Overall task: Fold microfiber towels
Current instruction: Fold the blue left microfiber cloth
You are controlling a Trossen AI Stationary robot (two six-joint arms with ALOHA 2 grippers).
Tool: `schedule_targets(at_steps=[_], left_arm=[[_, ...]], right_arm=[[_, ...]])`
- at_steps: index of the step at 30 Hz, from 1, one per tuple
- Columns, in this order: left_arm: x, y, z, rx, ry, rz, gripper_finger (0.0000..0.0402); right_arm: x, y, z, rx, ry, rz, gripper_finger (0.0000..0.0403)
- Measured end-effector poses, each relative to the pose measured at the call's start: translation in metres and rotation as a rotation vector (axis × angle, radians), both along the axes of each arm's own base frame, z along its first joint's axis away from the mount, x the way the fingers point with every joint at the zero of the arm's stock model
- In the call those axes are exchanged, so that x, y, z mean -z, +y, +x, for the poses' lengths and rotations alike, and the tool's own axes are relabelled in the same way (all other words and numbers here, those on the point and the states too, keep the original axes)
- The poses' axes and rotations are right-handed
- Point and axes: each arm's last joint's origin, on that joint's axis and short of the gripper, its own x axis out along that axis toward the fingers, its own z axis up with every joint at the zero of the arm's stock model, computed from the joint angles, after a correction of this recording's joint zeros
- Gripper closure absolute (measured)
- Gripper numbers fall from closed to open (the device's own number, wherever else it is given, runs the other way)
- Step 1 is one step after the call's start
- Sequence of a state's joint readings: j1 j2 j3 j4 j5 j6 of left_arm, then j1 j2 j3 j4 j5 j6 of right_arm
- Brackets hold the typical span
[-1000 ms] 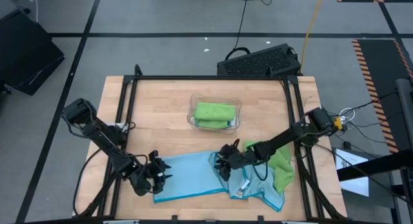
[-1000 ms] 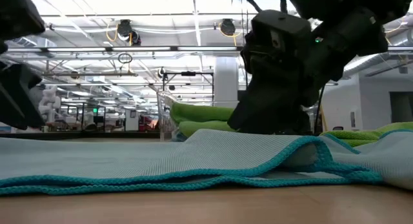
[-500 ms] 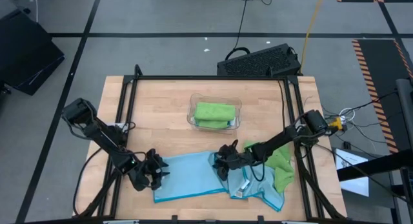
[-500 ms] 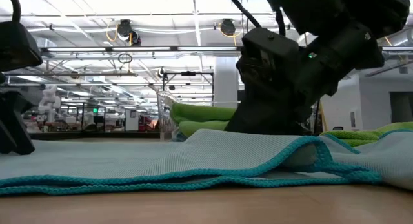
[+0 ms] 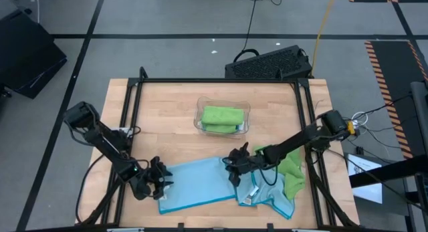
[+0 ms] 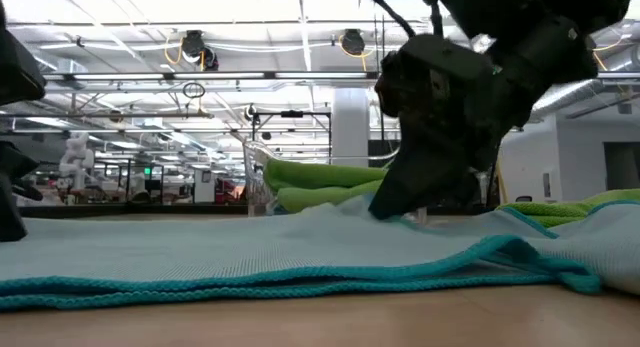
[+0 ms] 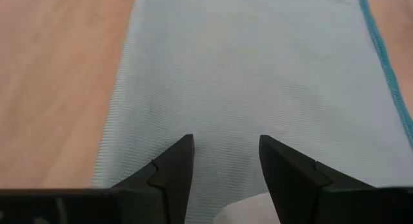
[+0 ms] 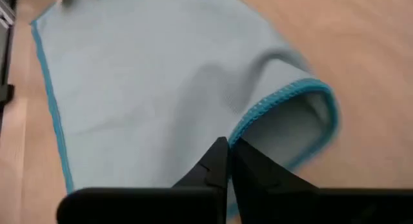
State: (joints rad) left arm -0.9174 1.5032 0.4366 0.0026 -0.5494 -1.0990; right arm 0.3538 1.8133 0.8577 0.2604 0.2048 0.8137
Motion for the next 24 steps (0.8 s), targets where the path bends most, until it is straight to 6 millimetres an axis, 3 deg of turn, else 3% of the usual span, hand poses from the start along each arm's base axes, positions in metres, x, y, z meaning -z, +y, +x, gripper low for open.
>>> schedule_targets(at_steps=[6, 15, 19, 24], left_arm=[[0.001, -0.003, -0.007, 0.003, 0.016, -0.002, 0.0220], [0.000, -0.004, -0.008, 0.033, 0.018, 0.021, 0.0220], [-0.010, -0.010, -0.005, 0.113, 0.012, 0.041, 0.0220], [-0.032, -0.018, 0.003, 0.144, -0.083, 0.058, 0.0220]], right_arm=[[-0.016, -0.003, -0.009, -0.040, 0.048, 0.005, 0.0394], [-0.033, -0.009, -0.013, 0.017, 0.009, -0.050, 0.0294], [-0.045, -0.008, -0.008, 0.006, -0.104, -0.092, 0.0265], [-0.046, 0.002, 0.004, -0.058, -0.270, -0.115, 0.0265]])
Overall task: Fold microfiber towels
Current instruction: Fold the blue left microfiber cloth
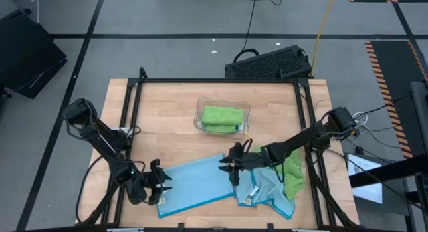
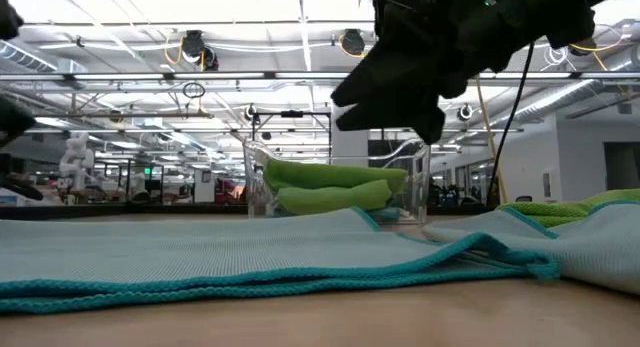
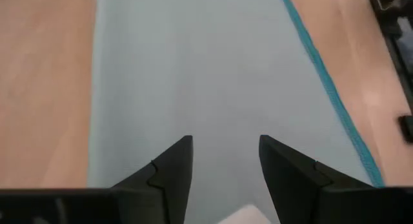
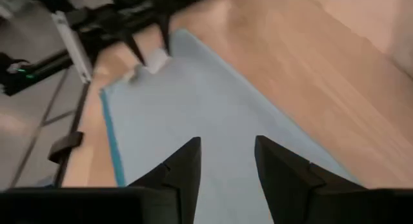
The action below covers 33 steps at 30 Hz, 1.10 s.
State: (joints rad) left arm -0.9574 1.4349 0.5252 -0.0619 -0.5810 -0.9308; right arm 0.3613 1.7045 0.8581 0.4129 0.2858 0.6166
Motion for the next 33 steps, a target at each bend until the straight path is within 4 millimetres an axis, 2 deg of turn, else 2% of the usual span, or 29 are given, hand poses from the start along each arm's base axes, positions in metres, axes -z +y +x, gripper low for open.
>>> schedule_targets(at_steps=[6, 10, 13, 16, 23, 30, 33], left_arm=[[-0.009, -0.004, 0.003, -0.041, -0.005, -0.049, 0.0220], [-0.003, 0.000, -0.003, -0.107, 0.102, -0.090, 0.0220], [0.003, 0.008, -0.010, -0.146, 0.188, -0.041, 0.0220], [0.011, 0.019, -0.015, -0.174, 0.268, 0.000, 0.0220], [0.031, 0.045, -0.017, -0.300, 0.245, 0.013, 0.0220], [0.034, 0.063, -0.011, -0.317, 0.214, 0.196, 0.0220], [0.035, 0.079, -0.011, -0.406, 0.213, 0.309, 0.0220]], right_arm=[[0.010, 0.017, 0.022, -0.084, -0.036, -0.102, 0.0293], [0.016, 0.029, 0.041, -0.213, -0.030, -0.210, 0.0312], [0.025, 0.038, 0.053, -0.326, 0.019, -0.279, 0.0323], [0.038, 0.041, 0.057, -0.364, 0.147, -0.327, 0.0334], [0.044, 0.043, 0.055, -0.322, 0.243, -0.309, 0.0357], [0.063, 0.044, 0.058, -0.179, 0.273, -0.136, 0.0374], [0.077, 0.047, 0.067, -0.130, 0.226, -0.073, 0.0378]])
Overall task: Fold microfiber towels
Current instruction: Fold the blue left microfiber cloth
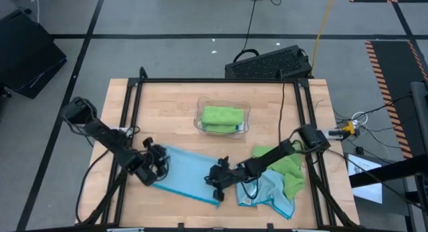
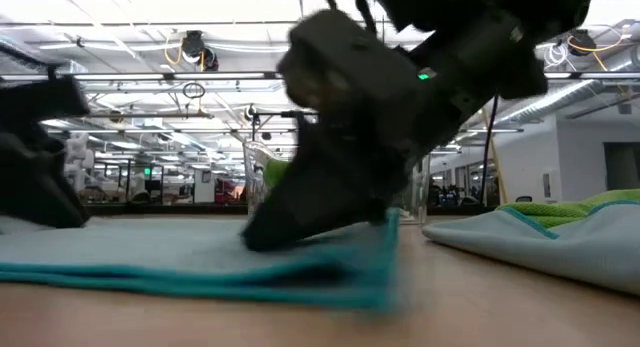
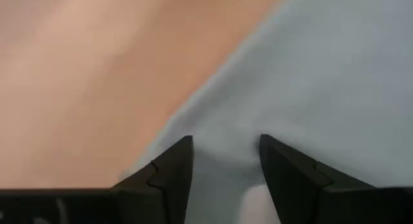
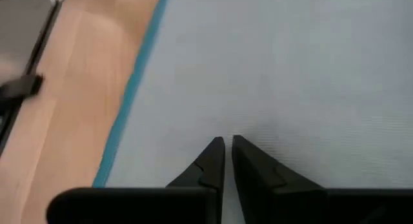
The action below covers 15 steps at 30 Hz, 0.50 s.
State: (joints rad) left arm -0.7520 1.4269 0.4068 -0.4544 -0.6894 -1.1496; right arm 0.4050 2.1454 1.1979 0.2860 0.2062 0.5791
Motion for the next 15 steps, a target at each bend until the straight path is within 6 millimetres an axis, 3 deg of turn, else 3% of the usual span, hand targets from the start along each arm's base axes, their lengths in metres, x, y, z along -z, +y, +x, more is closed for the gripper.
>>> schedule_targets(at_steps=[4, 8, 15], left_arm=[[-0.003, 0.008, 0.006, -0.027, 0.027, 0.027, 0.0220], [-0.018, 0.008, 0.012, -0.001, 0.117, 0.025, 0.0220], [-0.058, -0.007, 0.026, -0.014, 0.045, -0.026, 0.0220]], right_arm=[[0.005, 0.002, 0.010, 0.035, -0.014, 0.017, 0.0380], [-0.006, 0.003, 0.012, 0.011, -0.023, 0.013, 0.0381], [-0.057, -0.001, 0.005, -0.038, -0.093, -0.093, 0.0381]])
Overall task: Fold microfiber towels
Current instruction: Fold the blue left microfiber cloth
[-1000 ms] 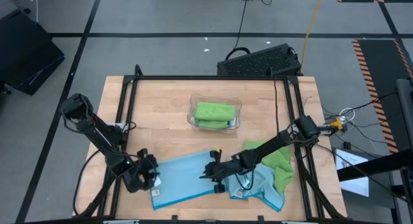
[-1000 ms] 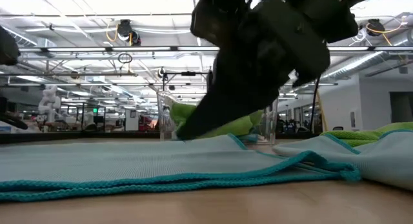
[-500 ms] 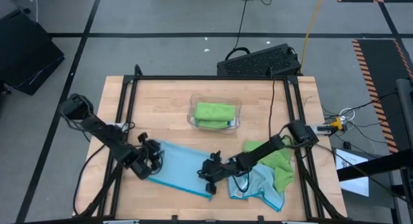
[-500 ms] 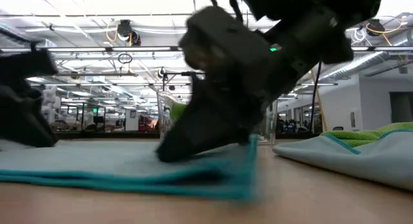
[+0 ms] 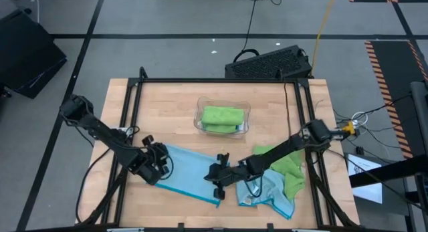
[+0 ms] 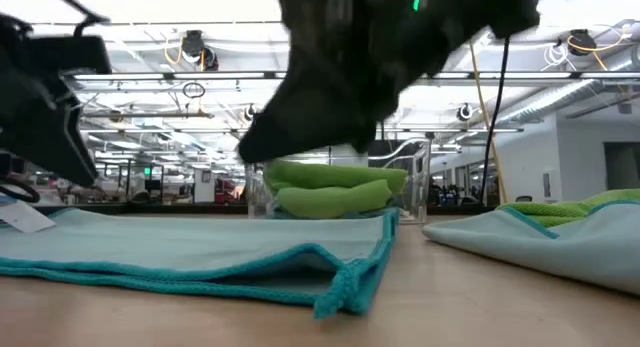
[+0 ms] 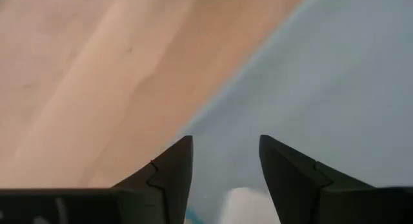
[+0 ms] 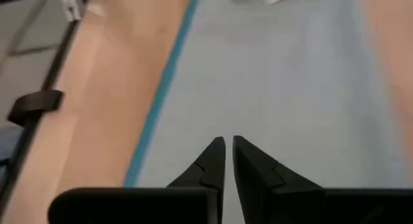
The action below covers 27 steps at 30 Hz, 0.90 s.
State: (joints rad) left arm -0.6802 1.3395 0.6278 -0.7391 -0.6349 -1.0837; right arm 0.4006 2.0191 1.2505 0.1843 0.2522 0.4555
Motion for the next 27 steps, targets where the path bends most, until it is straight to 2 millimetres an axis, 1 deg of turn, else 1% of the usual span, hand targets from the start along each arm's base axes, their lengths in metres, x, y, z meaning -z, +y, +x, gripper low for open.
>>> schedule_targets(at_steps=[2, 5, 7, 9, 11, 13, 17, 19, 22, 24, 27], left_arm=[[-0.005, -0.011, 0.007, 0.028, -0.080, -0.089, 0.0220], [-0.005, -0.028, 0.010, 0.081, -0.155, -0.266, 0.0220], [-0.005, -0.040, 0.010, 0.098, -0.180, -0.369, 0.0220], [-0.004, -0.049, 0.007, 0.093, -0.198, -0.422, 0.0220], [0.000, -0.054, 0.002, 0.084, -0.192, -0.420, 0.0220], [0.009, -0.055, 0.000, 0.070, -0.160, -0.381, 0.0220], [0.030, -0.051, 0.000, 0.024, -0.020, -0.320, 0.0220], [0.037, -0.048, 0.003, 0.002, 0.024, -0.294, 0.0220], [0.044, -0.044, 0.005, -0.017, 0.060, -0.246, 0.0220], [0.045, -0.041, 0.006, -0.025, 0.070, -0.217, 0.0220], [0.046, -0.033, 0.002, -0.027, 0.101, -0.120, 0.0220]], right_arm=[[-0.009, -0.002, -0.006, 0.009, 0.023, -0.054, 0.0381], [-0.013, -0.002, -0.014, -0.003, 0.076, -0.121, 0.0381], [-0.011, -0.003, -0.017, -0.012, 0.119, -0.144, 0.0381], [-0.003, -0.005, -0.023, -0.006, 0.199, -0.169, 0.0381], [0.009, -0.008, -0.027, 0.018, 0.259, -0.175, 0.0381], [0.020, -0.010, -0.032, 0.047, 0.288, -0.175, 0.0381], [0.032, -0.010, -0.034, 0.095, 0.269, -0.115, 0.0381], [0.038, -0.007, -0.034, 0.116, 0.257, -0.076, 0.0381], [0.042, 0.002, -0.031, 0.115, 0.207, -0.012, 0.0381], [0.043, 0.008, -0.029, 0.100, 0.166, 0.034, 0.0381], [0.041, 0.014, -0.028, 0.101, 0.133, 0.087, 0.0381]])
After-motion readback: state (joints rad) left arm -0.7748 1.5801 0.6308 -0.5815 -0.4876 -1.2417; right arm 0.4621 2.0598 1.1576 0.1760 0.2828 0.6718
